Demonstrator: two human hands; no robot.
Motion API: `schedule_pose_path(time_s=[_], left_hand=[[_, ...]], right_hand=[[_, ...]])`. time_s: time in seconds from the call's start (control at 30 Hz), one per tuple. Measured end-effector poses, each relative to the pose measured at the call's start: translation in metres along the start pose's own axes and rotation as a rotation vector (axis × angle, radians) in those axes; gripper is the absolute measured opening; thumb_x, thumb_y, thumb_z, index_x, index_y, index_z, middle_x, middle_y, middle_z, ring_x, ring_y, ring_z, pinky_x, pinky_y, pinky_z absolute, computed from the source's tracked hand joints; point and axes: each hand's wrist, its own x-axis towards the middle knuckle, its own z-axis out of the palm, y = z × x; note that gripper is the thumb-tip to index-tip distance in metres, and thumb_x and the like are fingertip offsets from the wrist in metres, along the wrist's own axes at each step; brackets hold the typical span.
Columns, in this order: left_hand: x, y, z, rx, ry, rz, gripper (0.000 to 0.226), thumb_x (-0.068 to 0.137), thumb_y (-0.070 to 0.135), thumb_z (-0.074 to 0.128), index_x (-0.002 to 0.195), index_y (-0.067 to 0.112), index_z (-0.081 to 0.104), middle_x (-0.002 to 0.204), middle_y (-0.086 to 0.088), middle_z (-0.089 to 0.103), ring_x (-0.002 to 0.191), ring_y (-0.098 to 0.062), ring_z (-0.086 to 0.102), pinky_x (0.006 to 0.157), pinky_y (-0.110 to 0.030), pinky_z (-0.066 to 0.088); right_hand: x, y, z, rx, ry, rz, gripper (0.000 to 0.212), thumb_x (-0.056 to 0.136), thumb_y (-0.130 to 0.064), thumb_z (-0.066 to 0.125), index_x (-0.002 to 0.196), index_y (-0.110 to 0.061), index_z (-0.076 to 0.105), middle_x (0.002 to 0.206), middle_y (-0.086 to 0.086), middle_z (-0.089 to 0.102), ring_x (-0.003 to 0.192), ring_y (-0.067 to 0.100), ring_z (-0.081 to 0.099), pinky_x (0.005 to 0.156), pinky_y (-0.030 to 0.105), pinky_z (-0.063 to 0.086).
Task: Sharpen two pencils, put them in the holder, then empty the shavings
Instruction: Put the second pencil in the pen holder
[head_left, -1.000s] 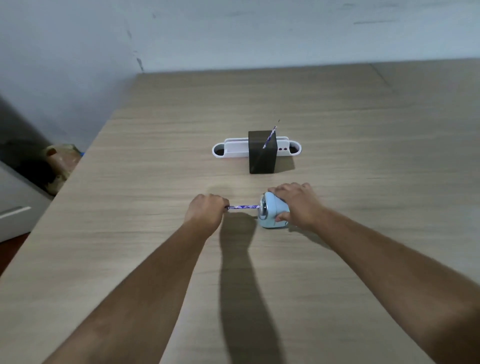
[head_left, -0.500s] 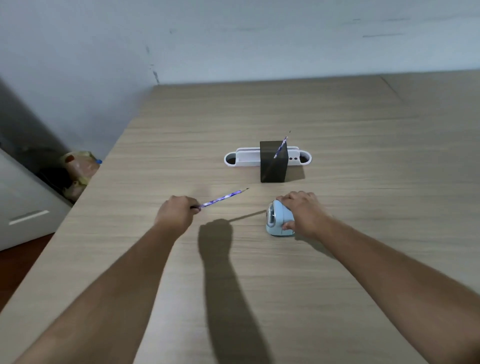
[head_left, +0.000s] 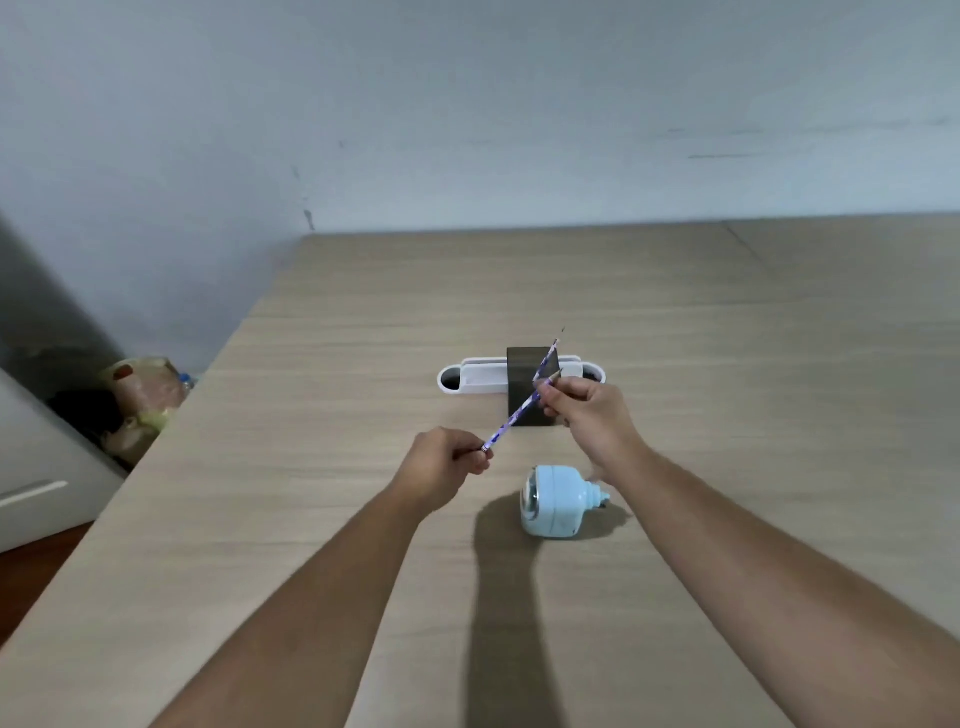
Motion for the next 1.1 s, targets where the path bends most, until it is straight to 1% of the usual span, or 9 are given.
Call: schedule_pose_path(time_s=[0.07,0.13,0.2,0.3,0.47,0.6,0.77,0.87,1.1], left_hand=[[0.01,0.007,0.004,0.006,-0.005,0.022,0.015,0.087,0.004,0.057,0.09,0.005,0.072,0.079,-0.009,0.069,0.059,0.006,0.057,0.051,-0.004,0.036],[0.021,0.013,0.007,0.04,0.009,0.039,0.011,0.086,0.011,0.063,0.09,0.007,0.073,0.079,-0.007,0.07,0.064,-0.001,0.057,0.054,-0.007,0.037],[0.036,0.018,0.007,0.034,0.033,0.026,0.015,0.081,0.019,0.071,0.094,0.011,0.072,0.082,-0.002,0.069,0.073,-0.009,0.058,0.061,-0.009,0.041],[0.063,0.022,0.006,0.031,0.05,0.02,0.033,0.074,0.02,0.079,0.104,0.011,0.068,0.091,-0.003,0.064,0.081,-0.015,0.059,0.076,-0.02,0.046],[0.112,0.026,0.013,0.284,0.063,0.084,0.038,0.079,0.023,0.072,0.116,0.019,0.062,0.117,-0.005,0.06,0.1,-0.02,0.062,0.091,-0.034,0.051],[0.136,0.025,0.026,0.293,0.073,0.054,0.027,0.082,0.025,0.067,0.109,0.021,0.064,0.118,-0.002,0.058,0.103,-0.021,0.061,0.092,-0.037,0.05],[0.146,0.011,0.036,0.235,0.135,0.086,0.009,0.082,0.016,0.068,0.09,0.011,0.068,0.099,-0.009,0.064,0.09,-0.026,0.063,0.084,-0.041,0.052],[0.149,0.006,0.039,0.222,0.147,0.108,0.009,0.08,0.014,0.069,0.087,0.009,0.069,0.094,-0.012,0.065,0.086,-0.029,0.064,0.082,-0.043,0.051],[0.149,0.008,0.037,0.266,0.124,0.092,0.008,0.082,0.021,0.067,0.088,0.015,0.067,0.097,-0.009,0.064,0.089,-0.027,0.064,0.082,-0.043,0.052]], right_hand=[[0.009,-0.001,-0.005,0.008,0.042,-0.005,0.011,0.083,-0.011,0.065,0.088,-0.004,0.072,0.07,-0.001,0.064,0.051,-0.004,0.055,0.054,0.004,0.044],[0.018,-0.003,-0.012,-0.008,0.069,-0.029,0.009,0.083,-0.01,0.066,0.076,-0.01,0.072,0.067,-0.001,0.064,0.048,-0.006,0.054,0.053,0.004,0.043],[0.033,-0.007,-0.022,-0.026,0.102,-0.037,0.016,0.083,-0.01,0.065,0.069,-0.018,0.07,0.058,-0.009,0.065,0.045,-0.007,0.053,0.049,0.004,0.04],[0.061,-0.017,-0.038,-0.038,0.152,-0.03,0.007,0.083,-0.012,0.066,0.08,-0.009,0.072,0.049,-0.013,0.063,0.044,-0.003,0.051,0.047,0.005,0.04],[0.113,-0.028,-0.049,-0.105,0.209,-0.054,0.009,0.082,-0.016,0.068,0.084,-0.008,0.071,0.065,-0.001,0.063,0.057,0.007,0.053,0.047,0.005,0.04],[0.14,-0.024,-0.04,-0.117,0.245,-0.077,0.011,0.082,-0.017,0.067,0.087,-0.008,0.071,0.065,-0.003,0.062,0.058,0.005,0.054,0.049,0.002,0.04],[0.15,0.014,-0.02,-0.199,0.22,0.02,0.007,0.081,-0.02,0.068,0.083,-0.014,0.071,0.067,-0.001,0.064,0.061,0.01,0.056,0.046,0.012,0.042],[0.151,0.036,-0.011,-0.26,0.215,0.064,0.015,0.081,-0.021,0.068,0.088,-0.008,0.072,0.077,0.003,0.067,0.066,0.01,0.058,0.06,0.019,0.045],[0.149,0.041,-0.009,-0.22,0.283,0.092,0.018,0.079,-0.017,0.07,0.094,-0.008,0.074,0.083,0.005,0.07,0.061,0.003,0.056,0.051,0.004,0.042]])
